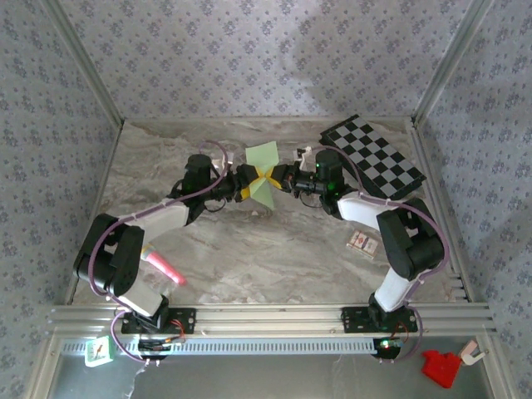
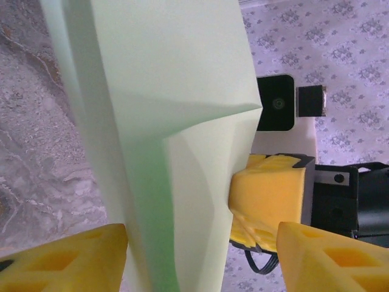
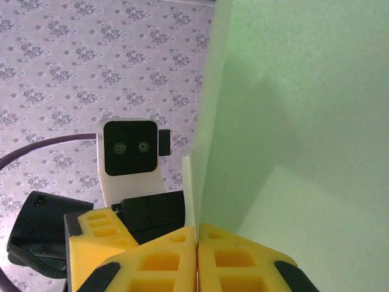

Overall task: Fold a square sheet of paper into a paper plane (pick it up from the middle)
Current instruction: Turn over the paper at the center of the table.

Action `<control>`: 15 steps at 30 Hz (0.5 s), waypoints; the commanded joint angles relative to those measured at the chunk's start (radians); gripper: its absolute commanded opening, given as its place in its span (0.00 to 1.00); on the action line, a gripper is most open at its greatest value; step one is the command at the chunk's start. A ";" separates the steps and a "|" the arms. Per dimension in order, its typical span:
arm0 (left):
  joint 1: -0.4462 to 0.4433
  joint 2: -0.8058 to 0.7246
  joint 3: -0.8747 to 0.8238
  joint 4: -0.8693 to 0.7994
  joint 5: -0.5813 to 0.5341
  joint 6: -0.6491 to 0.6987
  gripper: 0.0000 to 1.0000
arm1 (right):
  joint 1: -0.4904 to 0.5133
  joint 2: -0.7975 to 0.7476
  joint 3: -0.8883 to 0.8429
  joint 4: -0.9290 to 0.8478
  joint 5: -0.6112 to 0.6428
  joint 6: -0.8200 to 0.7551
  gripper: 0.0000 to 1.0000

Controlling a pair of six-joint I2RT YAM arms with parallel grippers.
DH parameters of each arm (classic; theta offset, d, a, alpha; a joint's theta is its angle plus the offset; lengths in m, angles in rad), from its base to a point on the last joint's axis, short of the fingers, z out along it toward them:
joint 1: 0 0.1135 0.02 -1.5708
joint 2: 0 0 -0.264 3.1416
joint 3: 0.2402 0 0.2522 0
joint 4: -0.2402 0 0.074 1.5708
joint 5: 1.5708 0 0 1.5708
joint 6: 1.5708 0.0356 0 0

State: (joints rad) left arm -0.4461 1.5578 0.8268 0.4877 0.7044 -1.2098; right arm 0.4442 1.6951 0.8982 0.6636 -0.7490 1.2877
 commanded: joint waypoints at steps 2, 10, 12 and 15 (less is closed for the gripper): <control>-0.005 -0.007 -0.009 0.066 0.027 -0.015 0.55 | -0.008 0.011 -0.017 0.031 -0.021 0.014 0.10; -0.005 -0.009 -0.016 0.056 0.026 -0.004 0.38 | -0.013 0.009 -0.034 0.014 -0.017 0.003 0.12; -0.005 -0.007 -0.014 0.047 0.024 0.002 0.33 | -0.013 0.008 -0.035 0.005 -0.018 0.001 0.13; -0.005 -0.008 -0.010 0.028 0.023 0.013 0.26 | -0.014 0.006 -0.035 -0.006 -0.018 -0.005 0.16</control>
State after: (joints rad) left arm -0.4465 1.5578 0.8143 0.5144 0.7113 -1.2171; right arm 0.4377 1.6970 0.8753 0.6655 -0.7490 1.2938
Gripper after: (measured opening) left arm 0.272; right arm 0.156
